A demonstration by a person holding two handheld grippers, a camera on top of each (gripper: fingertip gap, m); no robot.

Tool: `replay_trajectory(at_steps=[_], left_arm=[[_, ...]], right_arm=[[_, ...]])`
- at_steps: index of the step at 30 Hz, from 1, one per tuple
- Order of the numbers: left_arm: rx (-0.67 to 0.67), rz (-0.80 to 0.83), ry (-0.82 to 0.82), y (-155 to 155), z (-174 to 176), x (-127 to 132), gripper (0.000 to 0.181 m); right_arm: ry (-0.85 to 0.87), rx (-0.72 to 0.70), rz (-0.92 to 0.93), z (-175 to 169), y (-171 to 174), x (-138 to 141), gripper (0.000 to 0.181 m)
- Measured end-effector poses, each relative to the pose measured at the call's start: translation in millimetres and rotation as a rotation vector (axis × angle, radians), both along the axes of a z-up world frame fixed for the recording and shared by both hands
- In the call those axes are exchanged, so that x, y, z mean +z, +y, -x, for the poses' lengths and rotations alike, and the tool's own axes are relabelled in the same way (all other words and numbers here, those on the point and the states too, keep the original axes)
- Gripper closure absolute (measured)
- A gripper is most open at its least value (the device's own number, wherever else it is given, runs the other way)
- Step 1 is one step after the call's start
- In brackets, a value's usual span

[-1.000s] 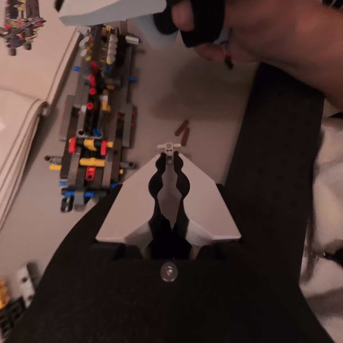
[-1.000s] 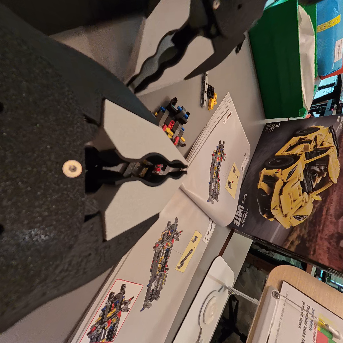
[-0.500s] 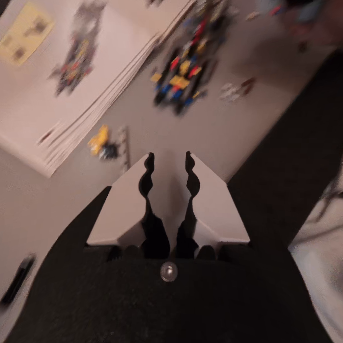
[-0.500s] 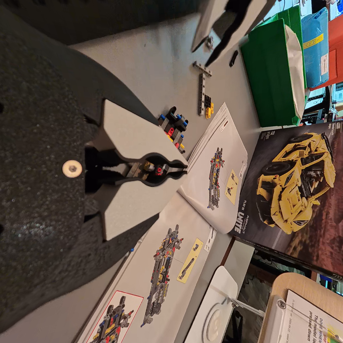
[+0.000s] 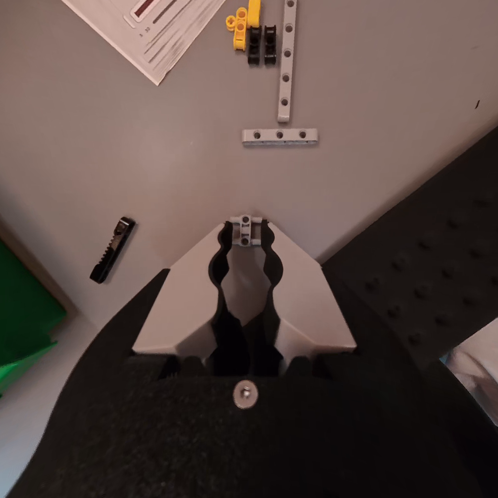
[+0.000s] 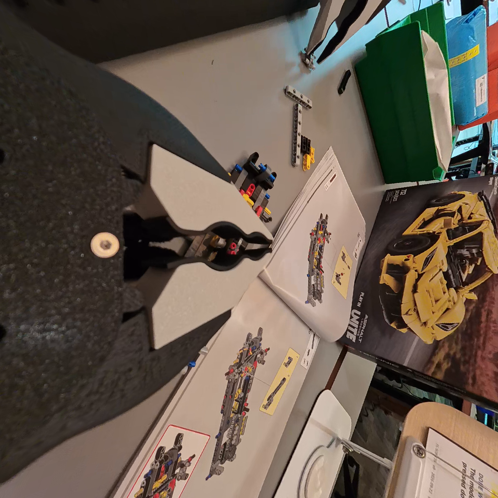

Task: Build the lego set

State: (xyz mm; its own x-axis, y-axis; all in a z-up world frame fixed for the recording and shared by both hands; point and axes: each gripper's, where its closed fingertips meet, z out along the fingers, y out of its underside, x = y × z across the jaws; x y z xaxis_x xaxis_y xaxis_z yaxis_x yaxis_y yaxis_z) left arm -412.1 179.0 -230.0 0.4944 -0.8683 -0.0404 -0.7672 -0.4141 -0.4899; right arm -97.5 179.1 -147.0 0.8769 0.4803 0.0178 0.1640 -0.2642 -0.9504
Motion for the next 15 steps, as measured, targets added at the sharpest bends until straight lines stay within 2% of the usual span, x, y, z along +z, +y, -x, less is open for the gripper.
replay_trajectory(at_steps=[3, 5, 9, 11, 13, 15], left_arm=[[-0.005, 0.041, -0.002, -3, 1, -5, 0.162], [-0.021, 0.035, 0.01, -4, 0, -7, 0.174], [-0.036, -0.041, 0.006, 2, -9, 7, 0.174], [-0.075, -0.061, -0.092, -1, -36, 27, 0.174], [-0.155, -0.046, -0.222, -16, -79, 45, 0.174], [-0.243, -0.018, -0.31, -37, -128, 51, 0.174]], right_arm=[[0.003, -0.001, 0.006, -1, 0, -1, 0.18], [0.003, -0.003, 0.002, -1, 0, 0, 0.181], [0.004, -0.001, 0.003, -1, 1, 0, 0.181], [0.007, 0.0, 0.0, 0, 0, 1, 0.181], [0.004, 0.0, 0.0, 0, 1, 1, 0.181], [0.004, 0.0, 0.001, 0, 0, 0, 0.181]])
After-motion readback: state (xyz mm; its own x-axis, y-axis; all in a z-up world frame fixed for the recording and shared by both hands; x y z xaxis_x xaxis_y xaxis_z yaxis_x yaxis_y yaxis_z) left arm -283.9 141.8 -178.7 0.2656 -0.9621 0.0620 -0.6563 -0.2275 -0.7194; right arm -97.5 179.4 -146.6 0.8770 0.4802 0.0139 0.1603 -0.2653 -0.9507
